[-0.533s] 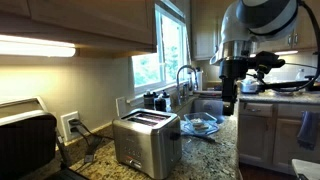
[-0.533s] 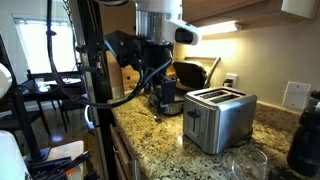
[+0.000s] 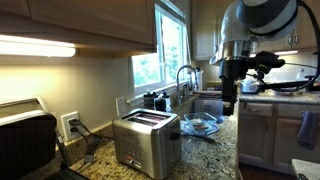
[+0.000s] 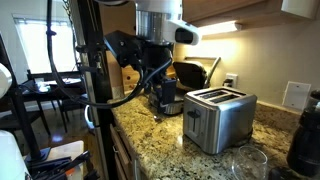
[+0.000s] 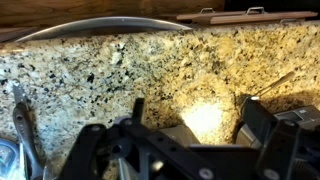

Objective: Push down the toaster lever

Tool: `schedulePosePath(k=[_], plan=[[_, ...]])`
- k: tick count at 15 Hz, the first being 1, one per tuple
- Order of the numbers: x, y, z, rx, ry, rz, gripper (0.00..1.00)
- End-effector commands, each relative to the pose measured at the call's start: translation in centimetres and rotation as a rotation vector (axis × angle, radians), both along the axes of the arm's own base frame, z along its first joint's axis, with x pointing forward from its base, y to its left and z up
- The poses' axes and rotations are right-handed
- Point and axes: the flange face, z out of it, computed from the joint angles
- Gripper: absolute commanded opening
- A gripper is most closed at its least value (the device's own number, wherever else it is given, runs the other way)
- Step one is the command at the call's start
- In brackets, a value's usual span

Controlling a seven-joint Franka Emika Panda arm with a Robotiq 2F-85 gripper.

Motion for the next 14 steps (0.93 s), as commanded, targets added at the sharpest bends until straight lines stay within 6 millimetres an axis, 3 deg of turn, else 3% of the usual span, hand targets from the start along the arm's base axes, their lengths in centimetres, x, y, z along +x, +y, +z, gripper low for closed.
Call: schedulePosePath(k=[1, 7, 14], plan=[[0.0, 0.0, 0.0, 0.000, 0.001, 0.000, 1.00], [2.9, 2.6, 0.3, -0.098, 0.020, 0.067, 1.00], [10.4, 4.9, -0.2, -0.272, -0.023, 0.128, 1.00]])
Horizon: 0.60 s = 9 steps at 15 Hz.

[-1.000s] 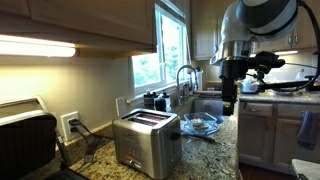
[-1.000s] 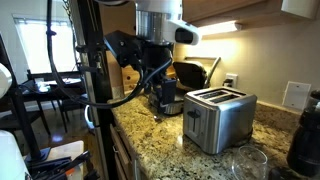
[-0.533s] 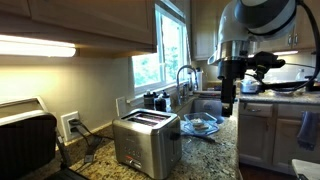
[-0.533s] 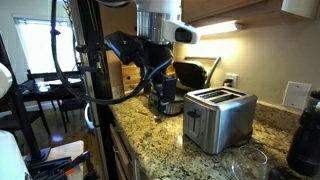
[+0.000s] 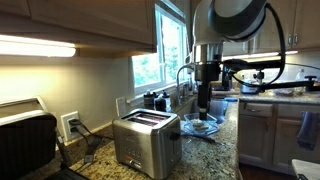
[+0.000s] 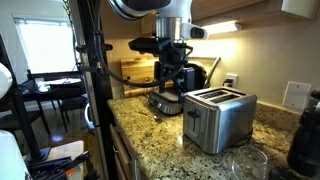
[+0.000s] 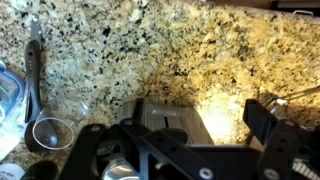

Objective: Push down the toaster lever

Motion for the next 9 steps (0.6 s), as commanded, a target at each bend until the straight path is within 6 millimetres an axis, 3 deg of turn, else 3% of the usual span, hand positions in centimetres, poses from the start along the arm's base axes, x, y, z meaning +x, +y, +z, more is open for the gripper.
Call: schedulePosePath(k=[1, 5, 9], plan=[[3.9, 0.1, -0.5, -0.078, -0.035, -0.048, 1.00], [6.1, 0.0, -0.4, -0.096, -0.081, -0.190, 1.00], [6.2, 0.2, -0.5, -0.069, -0.059, -0.199, 1.00]])
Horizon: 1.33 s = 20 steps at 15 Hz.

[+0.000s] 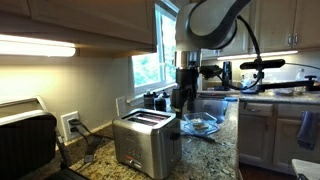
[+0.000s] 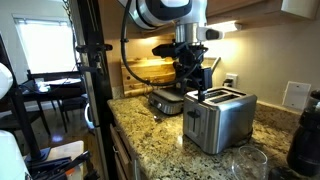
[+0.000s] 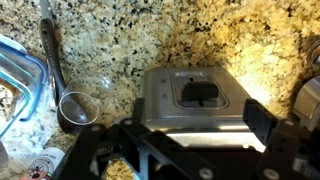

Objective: Push down the toaster lever

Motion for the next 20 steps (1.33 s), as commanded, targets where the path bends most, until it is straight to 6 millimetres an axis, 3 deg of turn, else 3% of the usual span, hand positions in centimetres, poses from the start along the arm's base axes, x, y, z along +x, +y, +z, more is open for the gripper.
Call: schedulePosePath(k=[1, 9, 15, 16, 18, 20], plan=[[0.1, 0.0, 0.1, 0.001, -0.001, -0.007, 1.00], [0.1, 0.0, 0.2, 0.002, -0.002, -0.018, 1.00], [0.7, 1.3, -1.8, 0.001, 0.033, 0.001, 1.00], [0.9, 1.4, -2.3, -0.002, 0.043, 0.004, 0.97], [1.2, 1.4, -3.3, 0.001, 0.058, 0.009, 0.72], [1.7, 1.2, -4.1, 0.008, 0.068, 0.004, 0.62]])
